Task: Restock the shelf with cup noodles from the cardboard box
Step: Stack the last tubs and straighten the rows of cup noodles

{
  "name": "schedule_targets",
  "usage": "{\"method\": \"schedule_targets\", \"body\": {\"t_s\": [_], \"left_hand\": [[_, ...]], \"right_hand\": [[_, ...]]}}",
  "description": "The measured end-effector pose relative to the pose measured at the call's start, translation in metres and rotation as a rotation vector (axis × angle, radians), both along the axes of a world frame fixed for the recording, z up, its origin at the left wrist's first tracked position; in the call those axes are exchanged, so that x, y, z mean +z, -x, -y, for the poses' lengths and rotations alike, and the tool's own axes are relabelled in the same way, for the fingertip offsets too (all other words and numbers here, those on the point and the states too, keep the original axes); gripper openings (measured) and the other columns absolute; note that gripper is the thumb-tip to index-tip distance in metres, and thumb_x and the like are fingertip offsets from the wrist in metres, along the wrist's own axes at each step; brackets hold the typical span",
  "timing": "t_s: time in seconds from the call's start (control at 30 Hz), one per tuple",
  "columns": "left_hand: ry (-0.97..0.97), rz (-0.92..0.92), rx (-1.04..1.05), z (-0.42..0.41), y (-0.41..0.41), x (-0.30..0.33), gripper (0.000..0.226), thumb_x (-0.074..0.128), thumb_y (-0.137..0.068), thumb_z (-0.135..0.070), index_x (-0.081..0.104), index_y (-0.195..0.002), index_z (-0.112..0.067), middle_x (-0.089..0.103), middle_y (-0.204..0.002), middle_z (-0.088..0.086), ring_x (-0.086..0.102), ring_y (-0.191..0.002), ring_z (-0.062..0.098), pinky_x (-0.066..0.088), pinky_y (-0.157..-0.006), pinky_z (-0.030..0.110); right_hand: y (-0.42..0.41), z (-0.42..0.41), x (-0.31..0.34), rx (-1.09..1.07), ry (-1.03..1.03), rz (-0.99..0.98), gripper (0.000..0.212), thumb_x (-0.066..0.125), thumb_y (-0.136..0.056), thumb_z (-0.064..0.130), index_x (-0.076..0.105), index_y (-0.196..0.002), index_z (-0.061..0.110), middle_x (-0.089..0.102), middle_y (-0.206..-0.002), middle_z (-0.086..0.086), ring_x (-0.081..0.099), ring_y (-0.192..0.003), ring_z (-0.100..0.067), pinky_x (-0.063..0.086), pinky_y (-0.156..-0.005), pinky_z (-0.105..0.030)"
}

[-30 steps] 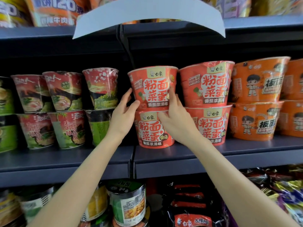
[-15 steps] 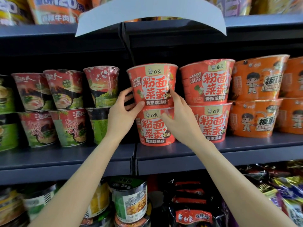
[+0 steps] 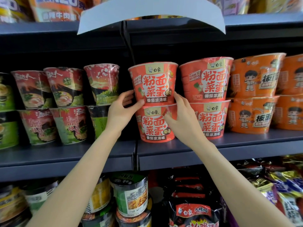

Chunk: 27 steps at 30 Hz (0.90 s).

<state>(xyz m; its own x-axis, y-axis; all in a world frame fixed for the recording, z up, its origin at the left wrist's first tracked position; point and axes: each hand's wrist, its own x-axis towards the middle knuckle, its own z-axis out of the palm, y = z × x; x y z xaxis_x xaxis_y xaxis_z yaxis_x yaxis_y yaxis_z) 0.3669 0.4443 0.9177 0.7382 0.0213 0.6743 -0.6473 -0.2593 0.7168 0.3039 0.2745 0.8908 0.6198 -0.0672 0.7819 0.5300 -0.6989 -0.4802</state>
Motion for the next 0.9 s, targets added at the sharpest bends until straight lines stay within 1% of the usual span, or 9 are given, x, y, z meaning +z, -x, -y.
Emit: {"method": "schedule_targets", "body": {"t_s": [0.07,0.13,0.2,0.3,0.5,0.63,0.73,0.8,0.9], "left_hand": [[0.063,-0.095,-0.078,0.002,-0.003,-0.007,0.066,0.07,-0.08,-0.038,0.042,-0.138,-0.025,0.05,-0.132,-0.006,0.049,-0.118,0.009,0.04,-0.093,0.024],[0.132,-0.19,-0.176,0.005,-0.006,-0.013,0.069,0.068,-0.081,-0.04,0.04,-0.141,-0.022,0.052,-0.134,-0.004,0.052,-0.119,0.012,0.042,-0.094,0.026],[0.117,-0.185,-0.179,0.006,-0.009,-0.015,0.067,0.067,-0.08,-0.044,0.045,-0.139,-0.02,0.058,-0.129,-0.002,0.056,-0.116,0.014,0.045,-0.098,0.031],[0.087,-0.138,-0.135,0.006,-0.007,-0.016,0.067,0.068,-0.076,-0.053,0.051,-0.133,-0.021,0.062,-0.121,-0.004,0.059,-0.11,0.012,0.047,-0.099,0.036],[0.029,-0.091,-0.047,0.012,0.007,-0.017,0.061,0.062,-0.082,-0.051,0.048,-0.134,-0.023,0.057,-0.12,-0.007,0.055,-0.107,0.009,0.043,-0.089,0.025],[0.019,-0.088,-0.02,0.015,0.012,-0.019,0.064,0.055,-0.086,-0.053,0.039,-0.141,-0.024,0.05,-0.122,-0.013,0.049,-0.11,0.006,0.04,-0.092,0.025],[0.137,-0.096,-0.07,0.017,0.02,-0.025,0.058,0.051,-0.091,-0.047,0.038,-0.142,-0.023,0.05,-0.134,-0.006,0.05,-0.12,0.01,0.041,-0.101,0.03],[0.187,-0.09,-0.058,0.018,0.029,-0.028,0.048,0.05,-0.095,-0.037,0.042,-0.139,-0.022,0.051,-0.13,-0.005,0.05,-0.119,0.01,0.04,-0.102,0.029],[0.112,-0.009,0.016,0.008,0.051,-0.033,0.036,0.051,-0.096,-0.025,0.049,-0.132,-0.023,0.055,-0.124,-0.01,0.051,-0.111,0.001,0.04,-0.098,0.021]], "right_hand": [[0.0,0.0,-0.013,-0.035,-0.003,0.011,0.065,0.052,-0.094,0.018,0.018,-0.15,0.014,0.024,-0.154,-0.004,0.033,-0.136,-0.017,0.031,-0.102,-0.023],[0.0,-0.001,-0.024,-0.008,-0.011,-0.012,0.068,0.053,-0.094,0.019,0.015,-0.15,0.016,0.022,-0.154,-0.006,0.034,-0.135,-0.019,0.035,-0.102,-0.026],[-0.001,-0.002,-0.027,0.027,-0.034,-0.046,0.072,0.053,-0.094,0.02,0.01,-0.151,0.02,0.019,-0.155,-0.005,0.035,-0.135,-0.02,0.036,-0.098,-0.025],[-0.001,-0.003,-0.025,0.032,-0.069,-0.061,0.074,0.054,-0.093,0.018,0.008,-0.151,0.019,0.018,-0.156,-0.005,0.034,-0.136,-0.02,0.034,-0.098,-0.025],[0.001,0.001,-0.025,0.026,-0.078,-0.066,0.075,0.055,-0.092,0.019,0.009,-0.151,0.018,0.02,-0.156,-0.004,0.037,-0.134,-0.018,0.034,-0.097,-0.023],[0.003,0.004,-0.029,0.073,-0.095,-0.064,0.073,0.054,-0.094,0.02,0.01,-0.151,0.02,0.022,-0.155,-0.002,0.038,-0.132,-0.015,0.032,-0.091,-0.016],[0.006,0.01,-0.035,0.089,-0.107,-0.056,0.071,0.055,-0.094,0.019,0.013,-0.151,0.018,0.025,-0.153,-0.003,0.032,-0.135,-0.015,0.027,-0.097,-0.016],[0.012,0.015,-0.037,0.082,-0.094,-0.039,0.068,0.055,-0.093,0.017,0.017,-0.15,0.017,0.027,-0.151,-0.002,0.03,-0.136,-0.013,0.024,-0.099,-0.016],[0.02,0.016,-0.043,0.072,-0.061,0.08,0.058,0.055,-0.093,0.014,0.029,-0.146,0.018,0.039,-0.144,0.001,0.037,-0.13,-0.011,0.026,-0.096,-0.011]]}}
